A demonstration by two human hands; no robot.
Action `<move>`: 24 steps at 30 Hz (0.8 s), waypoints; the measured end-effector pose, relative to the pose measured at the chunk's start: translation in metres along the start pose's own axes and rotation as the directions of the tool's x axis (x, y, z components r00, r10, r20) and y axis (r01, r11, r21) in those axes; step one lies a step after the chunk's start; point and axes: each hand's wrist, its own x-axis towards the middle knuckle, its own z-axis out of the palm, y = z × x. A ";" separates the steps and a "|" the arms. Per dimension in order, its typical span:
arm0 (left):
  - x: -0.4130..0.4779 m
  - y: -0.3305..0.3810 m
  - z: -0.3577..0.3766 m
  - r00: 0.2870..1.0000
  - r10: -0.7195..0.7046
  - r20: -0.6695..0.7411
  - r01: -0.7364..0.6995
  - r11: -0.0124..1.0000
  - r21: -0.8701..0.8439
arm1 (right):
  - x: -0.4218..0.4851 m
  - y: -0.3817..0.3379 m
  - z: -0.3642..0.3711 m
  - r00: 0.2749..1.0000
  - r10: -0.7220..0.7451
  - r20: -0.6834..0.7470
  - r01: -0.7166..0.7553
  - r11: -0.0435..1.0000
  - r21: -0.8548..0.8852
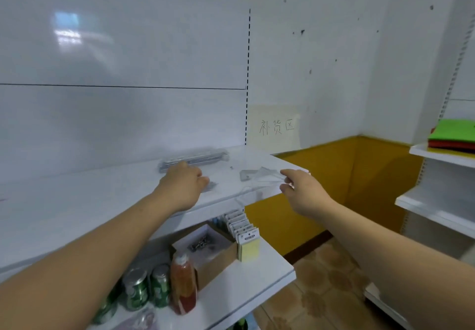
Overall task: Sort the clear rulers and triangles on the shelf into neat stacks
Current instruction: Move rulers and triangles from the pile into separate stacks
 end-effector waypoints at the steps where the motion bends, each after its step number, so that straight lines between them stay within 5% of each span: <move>1: 0.011 -0.002 0.003 1.000 -0.003 -0.007 0.003 1.000 0.008 | 0.014 0.003 0.003 1.000 -0.007 0.011 0.007 1.000 0.004; 17: 0.112 0.035 0.042 0.989 -0.082 -0.127 0.077 0.996 -0.043 | 0.163 0.051 0.047 0.901 -0.199 0.386 0.246 0.966 -0.077; 21: 0.113 0.072 0.055 0.978 -0.175 -0.110 0.127 0.929 -0.347 | 0.171 0.058 0.042 0.900 -0.344 0.268 0.322 0.939 0.122; 24: 0.119 0.103 0.072 0.963 -0.269 -0.030 0.178 0.714 -0.677 | 0.173 0.051 0.035 0.848 -0.471 0.245 0.331 0.830 0.449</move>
